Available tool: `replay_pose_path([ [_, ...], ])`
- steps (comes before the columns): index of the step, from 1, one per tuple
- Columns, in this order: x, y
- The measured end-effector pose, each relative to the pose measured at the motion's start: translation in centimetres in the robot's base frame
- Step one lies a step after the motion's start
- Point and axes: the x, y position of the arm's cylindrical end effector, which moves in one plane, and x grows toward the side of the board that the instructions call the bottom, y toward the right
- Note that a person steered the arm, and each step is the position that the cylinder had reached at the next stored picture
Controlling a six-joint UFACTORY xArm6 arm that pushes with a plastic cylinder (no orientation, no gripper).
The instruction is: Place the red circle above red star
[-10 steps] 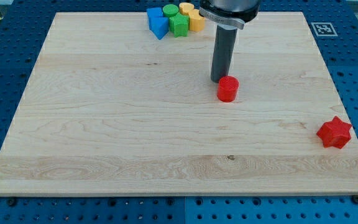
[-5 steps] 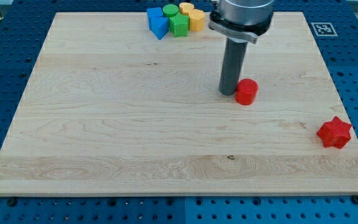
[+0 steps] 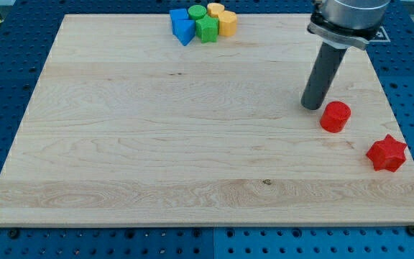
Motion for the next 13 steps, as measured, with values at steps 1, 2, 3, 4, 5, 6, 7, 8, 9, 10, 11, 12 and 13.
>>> replay_pose_path([
  [1, 0.1, 0.8],
  [2, 0.1, 4.0],
  [3, 0.2, 4.0],
  [4, 0.2, 0.4],
  [5, 1.1, 0.1],
  [6, 1.7, 1.3],
  [7, 2.7, 2.3],
  [8, 3.8, 3.1],
  [9, 3.8, 3.1],
  [10, 4.8, 3.1],
  [11, 5.1, 3.1],
  [12, 5.2, 4.0],
  [13, 5.2, 5.7],
])
